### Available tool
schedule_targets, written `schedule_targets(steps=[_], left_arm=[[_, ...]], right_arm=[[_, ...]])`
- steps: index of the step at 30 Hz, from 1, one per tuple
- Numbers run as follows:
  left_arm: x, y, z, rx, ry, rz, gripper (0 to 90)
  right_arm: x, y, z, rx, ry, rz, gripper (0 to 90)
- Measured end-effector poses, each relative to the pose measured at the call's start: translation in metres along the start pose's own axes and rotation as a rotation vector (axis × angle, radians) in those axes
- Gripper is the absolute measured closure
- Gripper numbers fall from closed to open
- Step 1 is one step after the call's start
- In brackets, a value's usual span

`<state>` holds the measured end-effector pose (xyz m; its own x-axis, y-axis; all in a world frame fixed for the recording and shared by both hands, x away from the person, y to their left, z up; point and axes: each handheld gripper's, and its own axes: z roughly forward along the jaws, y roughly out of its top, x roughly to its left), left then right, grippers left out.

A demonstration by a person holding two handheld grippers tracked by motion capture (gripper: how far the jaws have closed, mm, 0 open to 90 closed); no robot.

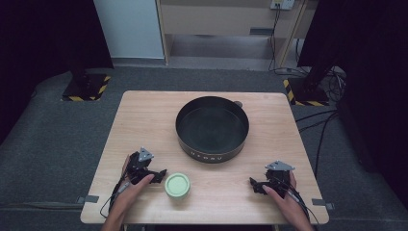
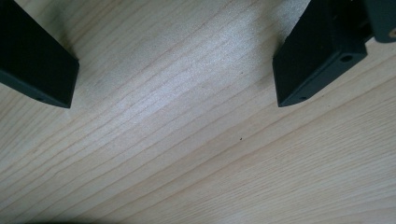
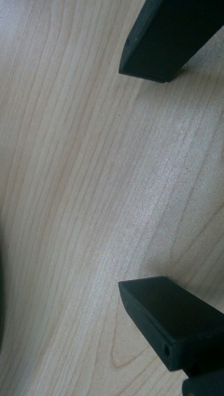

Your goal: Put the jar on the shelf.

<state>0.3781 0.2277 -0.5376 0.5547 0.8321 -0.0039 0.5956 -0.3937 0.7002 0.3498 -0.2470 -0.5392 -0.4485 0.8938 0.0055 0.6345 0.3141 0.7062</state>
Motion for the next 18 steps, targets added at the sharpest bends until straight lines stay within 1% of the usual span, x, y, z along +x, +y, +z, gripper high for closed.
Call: schedule_targets(steps=[9, 15, 18], left_arm=[[0.0000, 0.0001, 0.0001, 0.000, 0.000, -0.001, 0.0], [0.0002, 0.0003, -0.0008, 0.007, -0.002, 0.008, 0.0], [0.0008, -0.0008, -0.0014, -0.001, -0.011, 0.009, 0.0]], right_arm=[[0.0000, 0.0000, 0.0000, 0.000, 0.000, 0.000, 0.3], [0.0000, 0.0000, 0.0000, 0.000, 0.000, 0.000, 0.3], [0.0000, 0.0000, 0.0000, 0.000, 0.000, 0.000, 0.3]])
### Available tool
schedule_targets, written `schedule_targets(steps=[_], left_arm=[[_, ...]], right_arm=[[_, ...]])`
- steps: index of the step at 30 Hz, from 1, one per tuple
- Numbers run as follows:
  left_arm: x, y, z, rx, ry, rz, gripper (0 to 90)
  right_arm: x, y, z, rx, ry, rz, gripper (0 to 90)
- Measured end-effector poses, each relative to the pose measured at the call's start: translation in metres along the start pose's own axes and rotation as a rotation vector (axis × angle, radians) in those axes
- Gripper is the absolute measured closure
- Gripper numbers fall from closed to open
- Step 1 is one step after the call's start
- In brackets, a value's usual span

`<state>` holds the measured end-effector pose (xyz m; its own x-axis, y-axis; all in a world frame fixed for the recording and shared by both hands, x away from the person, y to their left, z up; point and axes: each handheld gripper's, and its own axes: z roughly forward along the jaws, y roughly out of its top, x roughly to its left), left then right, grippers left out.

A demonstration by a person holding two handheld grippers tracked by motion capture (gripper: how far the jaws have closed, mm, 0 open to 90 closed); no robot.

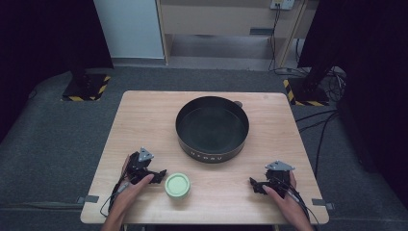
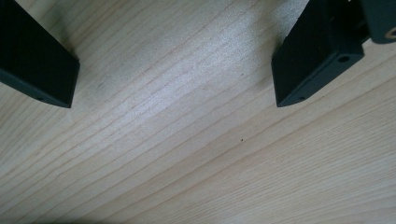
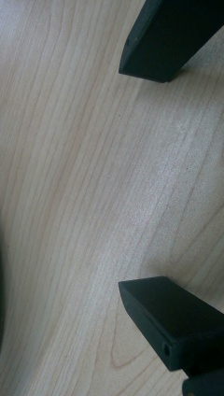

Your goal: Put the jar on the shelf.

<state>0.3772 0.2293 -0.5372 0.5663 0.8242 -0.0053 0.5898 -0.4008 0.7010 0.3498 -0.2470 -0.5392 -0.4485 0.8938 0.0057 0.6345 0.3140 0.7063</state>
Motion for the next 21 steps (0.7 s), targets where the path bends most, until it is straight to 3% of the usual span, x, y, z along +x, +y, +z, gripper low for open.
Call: schedule_targets(steps=[8, 14, 21], left_arm=[[0.002, -0.003, -0.009, -0.009, -0.007, 0.017, 1.5], [0.003, -0.007, -0.025, 0.019, -0.021, 0.045, 2.0], [-0.006, -0.008, -0.044, 0.031, -0.053, 0.113, 2.0]], right_arm=[[0.000, 0.000, 0.000, 0.000, 0.000, 0.000, 0.3], [0.000, 0.000, 0.000, 0.000, 0.000, 0.000, 0.3], [0.000, 0.000, 0.000, 0.000, 0.000, 0.000, 0.3]])
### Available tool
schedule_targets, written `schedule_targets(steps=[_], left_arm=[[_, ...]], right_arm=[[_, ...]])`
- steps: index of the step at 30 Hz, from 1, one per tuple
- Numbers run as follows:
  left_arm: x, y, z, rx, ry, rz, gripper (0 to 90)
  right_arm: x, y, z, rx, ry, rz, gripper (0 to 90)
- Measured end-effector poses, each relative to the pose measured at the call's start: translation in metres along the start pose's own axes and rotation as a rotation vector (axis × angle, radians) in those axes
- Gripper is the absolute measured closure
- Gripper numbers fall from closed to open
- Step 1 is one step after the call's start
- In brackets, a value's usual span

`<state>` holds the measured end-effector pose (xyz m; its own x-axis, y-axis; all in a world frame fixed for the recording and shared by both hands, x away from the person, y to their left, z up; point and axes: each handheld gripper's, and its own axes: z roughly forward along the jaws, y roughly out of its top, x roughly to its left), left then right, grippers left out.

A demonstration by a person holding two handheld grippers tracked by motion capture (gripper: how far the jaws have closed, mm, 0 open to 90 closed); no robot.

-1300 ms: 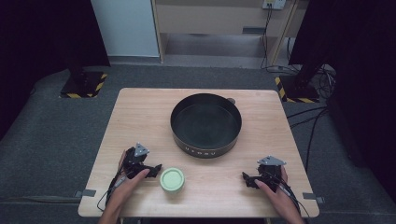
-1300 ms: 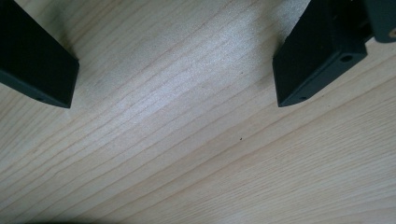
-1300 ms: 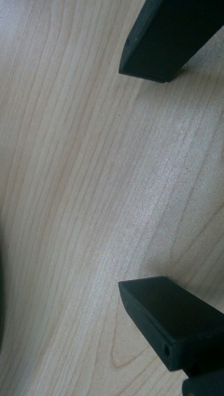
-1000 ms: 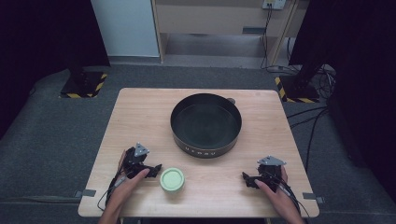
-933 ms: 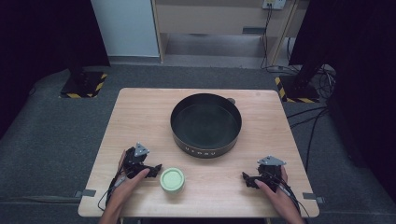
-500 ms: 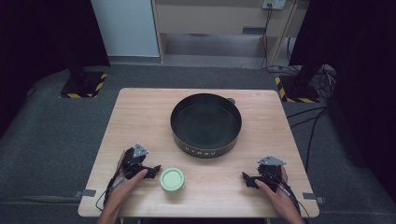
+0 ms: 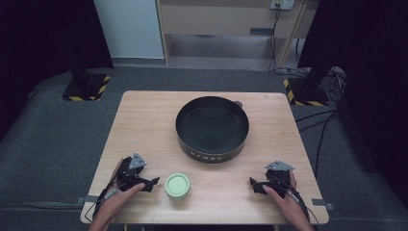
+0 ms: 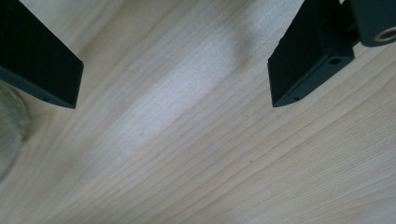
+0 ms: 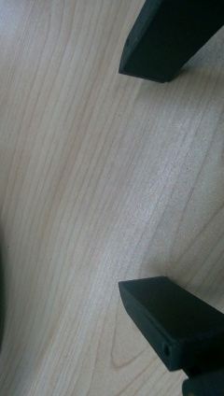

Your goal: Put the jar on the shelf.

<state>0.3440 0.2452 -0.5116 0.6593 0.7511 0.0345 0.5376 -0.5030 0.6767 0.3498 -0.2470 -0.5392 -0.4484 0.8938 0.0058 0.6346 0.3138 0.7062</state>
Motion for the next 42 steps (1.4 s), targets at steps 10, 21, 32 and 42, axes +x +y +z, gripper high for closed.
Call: schedule_targets(steps=[10, 21, 32, 42], left_arm=[[-0.014, -0.005, -0.017, -0.001, -0.058, 0.070, 1.9], [-0.033, -0.007, -0.026, -0.018, -0.098, 0.122, 1.9], [-0.055, 0.004, -0.029, -0.051, -0.132, 0.174, 1.5], [-0.070, 0.010, -0.024, -0.085, -0.155, 0.164, 1.2]], right_arm=[[0.000, 0.000, 0.000, 0.000, 0.000, 0.000, 0.3], [0.000, 0.000, 0.000, 0.000, 0.000, 0.000, 0.3], [0.000, 0.000, 0.000, 0.000, 0.000, 0.000, 0.3], [0.000, 0.000, 0.000, 0.000, 0.000, 0.000, 0.3]])
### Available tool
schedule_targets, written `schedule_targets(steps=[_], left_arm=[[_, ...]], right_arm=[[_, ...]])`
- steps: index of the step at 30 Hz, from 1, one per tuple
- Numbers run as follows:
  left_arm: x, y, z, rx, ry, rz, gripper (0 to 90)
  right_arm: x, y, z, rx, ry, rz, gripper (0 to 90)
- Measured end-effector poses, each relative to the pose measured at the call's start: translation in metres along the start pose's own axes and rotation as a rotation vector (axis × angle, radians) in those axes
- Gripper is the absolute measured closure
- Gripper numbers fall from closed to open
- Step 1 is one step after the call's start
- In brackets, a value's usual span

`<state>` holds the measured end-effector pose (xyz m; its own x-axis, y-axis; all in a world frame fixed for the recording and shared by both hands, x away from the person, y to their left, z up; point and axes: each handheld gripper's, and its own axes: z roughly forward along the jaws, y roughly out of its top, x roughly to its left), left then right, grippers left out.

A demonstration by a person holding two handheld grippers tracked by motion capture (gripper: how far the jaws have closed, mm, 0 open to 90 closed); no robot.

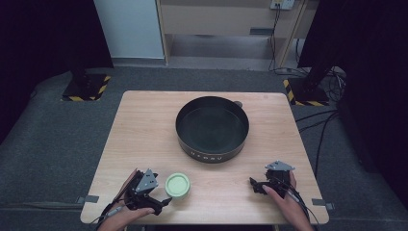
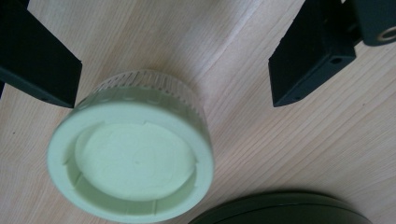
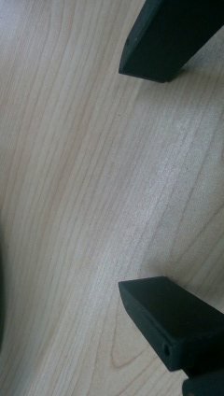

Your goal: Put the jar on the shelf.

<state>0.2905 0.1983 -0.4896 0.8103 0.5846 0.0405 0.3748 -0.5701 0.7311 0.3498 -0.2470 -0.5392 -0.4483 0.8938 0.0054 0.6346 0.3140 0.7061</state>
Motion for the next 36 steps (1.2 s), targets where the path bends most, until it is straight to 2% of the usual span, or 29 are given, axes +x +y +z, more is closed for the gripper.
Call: schedule_targets(steps=[9, 17, 27, 36], left_arm=[[-0.009, 0.005, 0.008, -0.017, -0.020, -0.004, 1.3], [-0.014, 0.007, 0.014, -0.046, -0.028, -0.023, 1.4], [-0.018, 0.014, 0.022, -0.054, -0.022, -0.029, 1.9], [-0.017, 0.016, 0.025, -0.064, -0.012, -0.059, 6.1]], right_arm=[[0.000, 0.000, 0.000, 0.000, 0.000, 0.000, 0.3], [0.000, 0.000, 0.000, 0.000, 0.000, 0.000, 0.3], [0.000, 0.000, 0.000, 0.000, 0.000, 0.000, 0.3], [0.000, 0.000, 0.000, 0.000, 0.000, 0.000, 0.3]])
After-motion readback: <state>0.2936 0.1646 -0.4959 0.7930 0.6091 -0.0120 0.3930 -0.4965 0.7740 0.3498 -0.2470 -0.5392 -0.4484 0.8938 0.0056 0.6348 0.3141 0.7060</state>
